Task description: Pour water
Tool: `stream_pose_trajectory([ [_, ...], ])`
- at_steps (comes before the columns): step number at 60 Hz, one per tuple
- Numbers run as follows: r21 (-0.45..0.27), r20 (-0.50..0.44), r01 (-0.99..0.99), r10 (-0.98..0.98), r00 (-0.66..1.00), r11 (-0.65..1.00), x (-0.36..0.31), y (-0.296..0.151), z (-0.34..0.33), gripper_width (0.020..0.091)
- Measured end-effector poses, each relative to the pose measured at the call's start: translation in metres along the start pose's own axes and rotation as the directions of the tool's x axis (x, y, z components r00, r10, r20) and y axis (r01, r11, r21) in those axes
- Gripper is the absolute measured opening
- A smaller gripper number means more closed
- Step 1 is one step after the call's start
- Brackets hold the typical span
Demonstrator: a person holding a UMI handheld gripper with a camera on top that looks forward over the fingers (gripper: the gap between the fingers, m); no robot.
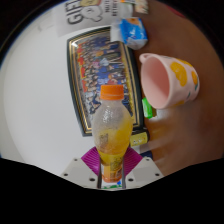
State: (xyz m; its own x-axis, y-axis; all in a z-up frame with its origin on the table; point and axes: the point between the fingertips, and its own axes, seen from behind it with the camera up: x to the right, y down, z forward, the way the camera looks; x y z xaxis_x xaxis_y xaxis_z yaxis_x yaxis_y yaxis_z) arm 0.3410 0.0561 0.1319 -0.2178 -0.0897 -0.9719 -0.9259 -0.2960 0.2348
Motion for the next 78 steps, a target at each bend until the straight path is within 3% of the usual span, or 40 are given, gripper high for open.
stream_pose_trajectory([
  [12,0.017,0.083,-0.289,0.287,0.954,0.957,0.006,-0.019,0.004,0.0263],
  [25,-0.008,0.038,-0.286,0.286,0.958,0.958,0.018,-0.015,0.005,0.0265],
  [31,-0.023,-0.034,-0.144,0.143,0.989,0.989,0.022,-0.007,0.002,0.0266],
  [41,-0.055,-0.114,0.285,-0.29,0.95,0.957,-0.004,-0.009,-0.011,0.0266],
  [49,-0.054,-0.133,0.662,-0.662,0.737,0.748,-0.051,-0.031,-0.033,0.0265],
  [58,-0.028,-0.204,0.942,-0.924,0.323,0.335,-0.097,-0.082,-0.083,0.0265],
  [67,-0.083,-0.343,0.996,-0.939,-0.022,0.007,-0.094,-0.162,-0.14,0.0265],
  [78,-0.24,-0.42,0.968,-0.89,-0.177,-0.079,-0.023,-0.269,-0.189,0.0265],
])
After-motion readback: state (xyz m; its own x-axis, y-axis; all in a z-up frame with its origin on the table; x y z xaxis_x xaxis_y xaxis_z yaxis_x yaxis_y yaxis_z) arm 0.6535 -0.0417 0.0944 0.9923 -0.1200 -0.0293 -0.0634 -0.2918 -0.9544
